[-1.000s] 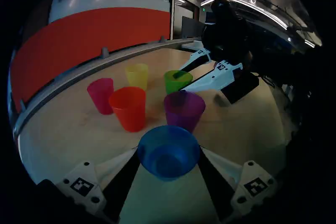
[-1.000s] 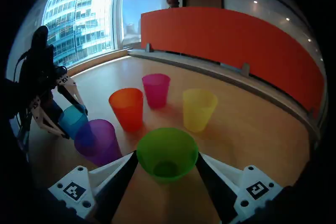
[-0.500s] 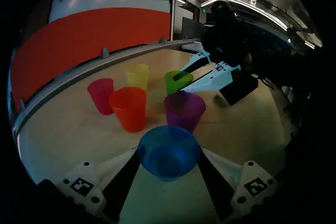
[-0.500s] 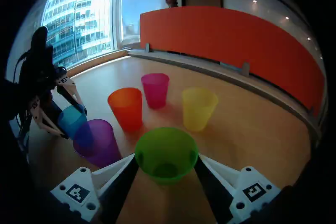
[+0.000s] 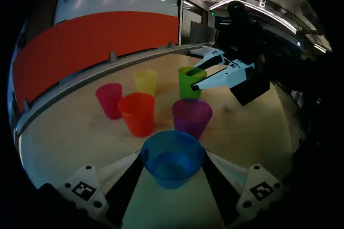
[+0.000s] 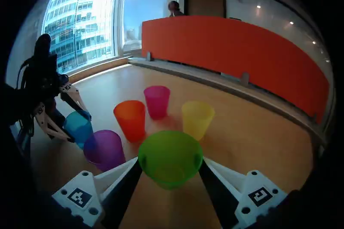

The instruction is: Pour water

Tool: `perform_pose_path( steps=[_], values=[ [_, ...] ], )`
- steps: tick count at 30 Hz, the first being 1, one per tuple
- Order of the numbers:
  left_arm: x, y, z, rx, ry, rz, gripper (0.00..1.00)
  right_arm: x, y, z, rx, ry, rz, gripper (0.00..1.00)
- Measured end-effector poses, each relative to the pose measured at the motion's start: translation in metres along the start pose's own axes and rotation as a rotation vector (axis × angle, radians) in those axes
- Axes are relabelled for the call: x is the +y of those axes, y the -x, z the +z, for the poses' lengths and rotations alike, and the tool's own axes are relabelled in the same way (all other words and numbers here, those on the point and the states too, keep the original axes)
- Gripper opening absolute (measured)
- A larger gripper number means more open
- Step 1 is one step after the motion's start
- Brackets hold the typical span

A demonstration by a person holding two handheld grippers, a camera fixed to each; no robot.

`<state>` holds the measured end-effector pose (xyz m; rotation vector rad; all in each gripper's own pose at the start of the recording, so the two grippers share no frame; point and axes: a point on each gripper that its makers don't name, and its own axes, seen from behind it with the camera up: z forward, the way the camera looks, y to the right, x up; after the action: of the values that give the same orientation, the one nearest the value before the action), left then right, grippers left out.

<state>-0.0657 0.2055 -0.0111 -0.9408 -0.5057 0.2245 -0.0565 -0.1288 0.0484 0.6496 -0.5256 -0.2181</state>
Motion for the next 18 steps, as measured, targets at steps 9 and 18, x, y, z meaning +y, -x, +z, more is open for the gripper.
perform_pose_path(
  steps=[9,18],
  values=[
    [0.0,-0.025,-0.02,0.065,-0.032,-0.003,0.88,-0.013,-0.021,-0.025,0.04,0.005,-0.016,0.91],
    [0.0,-0.058,-0.044,0.149,-0.068,0.002,0.88,-0.029,-0.047,-0.052,0.098,0.004,-0.034,0.9]
  ],
)
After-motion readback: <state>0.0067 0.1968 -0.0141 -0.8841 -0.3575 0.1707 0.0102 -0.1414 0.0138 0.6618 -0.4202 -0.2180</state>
